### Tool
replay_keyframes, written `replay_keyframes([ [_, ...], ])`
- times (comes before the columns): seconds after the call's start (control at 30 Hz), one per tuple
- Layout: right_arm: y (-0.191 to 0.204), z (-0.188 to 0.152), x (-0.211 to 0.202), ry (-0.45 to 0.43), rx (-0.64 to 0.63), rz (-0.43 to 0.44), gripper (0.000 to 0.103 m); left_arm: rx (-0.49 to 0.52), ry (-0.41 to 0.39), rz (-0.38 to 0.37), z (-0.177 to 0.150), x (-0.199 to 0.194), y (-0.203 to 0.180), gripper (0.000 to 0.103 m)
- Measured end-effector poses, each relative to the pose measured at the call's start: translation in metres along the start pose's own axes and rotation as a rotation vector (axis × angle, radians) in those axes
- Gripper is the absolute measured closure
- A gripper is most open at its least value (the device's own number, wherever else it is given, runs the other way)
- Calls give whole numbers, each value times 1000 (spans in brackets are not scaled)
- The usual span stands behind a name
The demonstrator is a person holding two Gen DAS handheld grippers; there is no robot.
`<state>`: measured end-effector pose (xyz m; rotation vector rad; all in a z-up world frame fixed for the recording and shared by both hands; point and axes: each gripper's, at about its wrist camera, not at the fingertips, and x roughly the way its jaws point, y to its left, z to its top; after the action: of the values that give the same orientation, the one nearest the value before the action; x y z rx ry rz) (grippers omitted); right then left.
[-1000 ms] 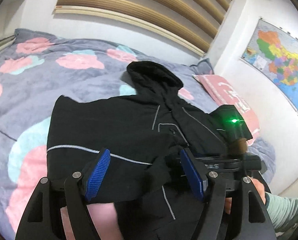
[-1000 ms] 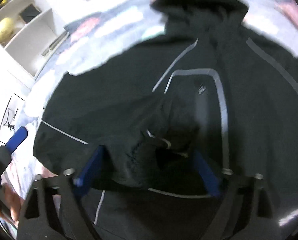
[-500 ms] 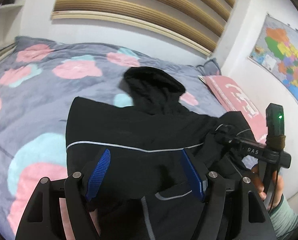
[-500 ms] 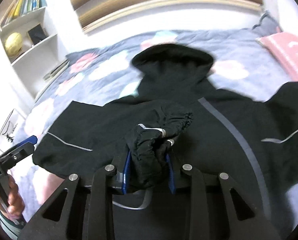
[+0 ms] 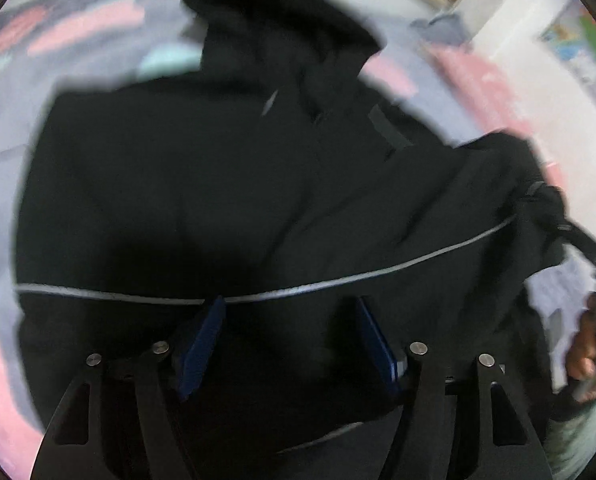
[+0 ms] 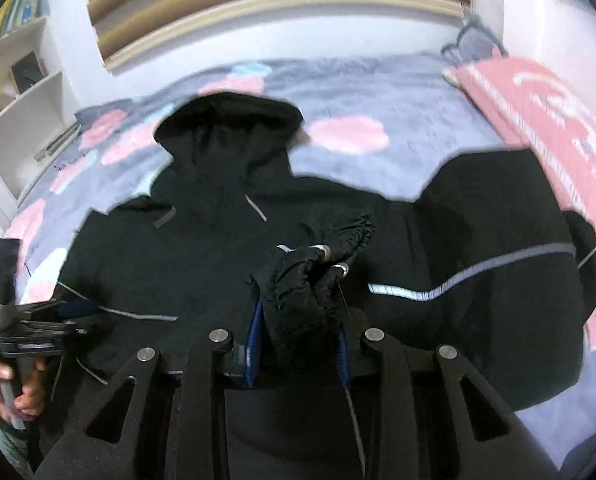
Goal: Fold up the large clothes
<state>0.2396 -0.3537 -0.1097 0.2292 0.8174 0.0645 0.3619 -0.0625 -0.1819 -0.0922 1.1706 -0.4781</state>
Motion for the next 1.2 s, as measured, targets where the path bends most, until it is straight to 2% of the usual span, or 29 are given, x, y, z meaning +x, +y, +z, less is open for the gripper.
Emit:
replay_keyframes([
  [0.07, -9, -6, 2, 21, 42, -2, 63, 25, -12, 28, -2, 1, -5, 35],
  [0.2, -18, -10, -18, -33, 69, -13, 62, 33, -13, 40, -3, -1, -7, 35],
  [0.33, 8, -12, -19, -26, 13, 33, 62, 32, -26, 46, -6, -3, -8, 35],
  [0.43, 32, -25, 20, 97, -40, 22, 62, 41, -40, 60, -7, -5, -10, 35],
  [0.53, 25, -45, 65, 260, 5, -16, 62, 77, -66, 97, -11, -14, -21, 35],
  [0.57, 22, -47, 69, 273, 15, -6, 63, 92, -78, 99, -11, -18, -28, 35],
  [0.67, 19, -43, 46, 236, -6, 28, 62, 153, -129, 75, -8, -38, -58, 35],
  [0.77, 5, -35, -3, 147, -12, 68, 60, 217, -181, 36, -2, -56, -98, 35],
  [0.83, -19, -29, -41, 71, 7, 68, 43, 258, -205, -17, 4, -62, -131, 35],
  [0.9, -50, -25, -75, -5, 39, 33, 37, 294, -211, -79, 11, -60, -167, 35],
  [1.0, -109, -11, -108, -79, 95, -58, 37, 353, -213, -132, 19, -45, -220, 35],
  [1.07, -160, -4, -122, -96, 159, -133, 36, 379, -208, -151, 25, -28, -250, 35],
  [1.2, -243, 0, -133, -115, 279, -204, 36, 353, -149, -238, 38, 24, -293, 35],
])
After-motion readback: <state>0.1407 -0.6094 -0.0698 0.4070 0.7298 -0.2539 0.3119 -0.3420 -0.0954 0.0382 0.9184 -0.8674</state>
